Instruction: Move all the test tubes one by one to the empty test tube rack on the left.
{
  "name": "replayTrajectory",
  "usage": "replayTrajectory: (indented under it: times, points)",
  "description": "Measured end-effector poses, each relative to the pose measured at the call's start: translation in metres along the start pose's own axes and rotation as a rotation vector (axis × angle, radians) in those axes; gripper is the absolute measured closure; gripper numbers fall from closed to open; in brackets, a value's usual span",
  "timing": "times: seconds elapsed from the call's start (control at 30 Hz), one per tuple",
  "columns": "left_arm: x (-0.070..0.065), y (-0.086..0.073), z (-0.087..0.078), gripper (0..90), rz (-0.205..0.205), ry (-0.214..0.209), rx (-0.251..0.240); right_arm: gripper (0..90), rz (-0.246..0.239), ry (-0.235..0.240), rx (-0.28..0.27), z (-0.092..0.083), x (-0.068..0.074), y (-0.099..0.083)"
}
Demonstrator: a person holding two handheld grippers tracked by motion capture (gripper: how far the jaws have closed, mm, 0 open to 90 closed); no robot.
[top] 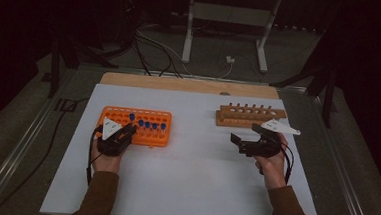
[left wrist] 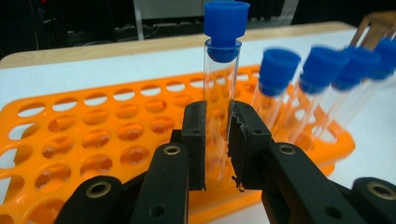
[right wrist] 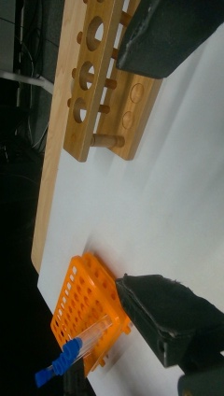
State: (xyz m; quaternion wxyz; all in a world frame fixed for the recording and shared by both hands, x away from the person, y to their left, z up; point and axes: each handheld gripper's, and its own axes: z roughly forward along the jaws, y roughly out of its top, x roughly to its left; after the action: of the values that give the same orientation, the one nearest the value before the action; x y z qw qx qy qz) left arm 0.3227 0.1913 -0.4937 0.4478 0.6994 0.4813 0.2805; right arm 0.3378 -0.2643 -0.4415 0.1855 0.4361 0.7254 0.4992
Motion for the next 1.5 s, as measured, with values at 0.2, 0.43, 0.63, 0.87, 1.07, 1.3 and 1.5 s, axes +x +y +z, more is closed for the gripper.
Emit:
replayTrajectory:
  times: [0.2,0.43,0.63,0.87,1.07,1.3,1.5]
  points:
    - [-0.002,-0.003,0.002,77.9,0.025,-0.005,0.030,0.0,0.010,0.000,-0.005,-0.002,-0.002,-0.001]
    - [-0.005,-0.007,0.005,77.9,0.047,0.008,0.068,0.0,0.008,0.003,-0.003,-0.003,-0.002,-0.002]
    - [-0.005,-0.008,0.004,77.7,0.032,0.005,0.067,0.0,0.012,0.004,-0.003,-0.003,-0.004,-0.003]
    - [-0.003,-0.008,0.000,66.5,-0.037,-0.025,0.048,0.0,0.013,0.009,-0.008,-0.005,-0.004,-0.003]
    - [-0.001,0.001,-0.021,55.9,-0.098,-0.015,-0.037,0.0,0.024,0.006,-0.034,-0.014,-0.008,-0.005]
    - [0.004,0.009,-0.050,42.0,-0.076,-0.036,-0.111,0.0,0.018,0.010,-0.065,-0.023,-0.009,-0.013]
    - [0.013,0.009,-0.067,22.4,-0.086,-0.008,-0.153,0.0,-0.009,0.022,-0.096,-0.030,-0.001,-0.026]
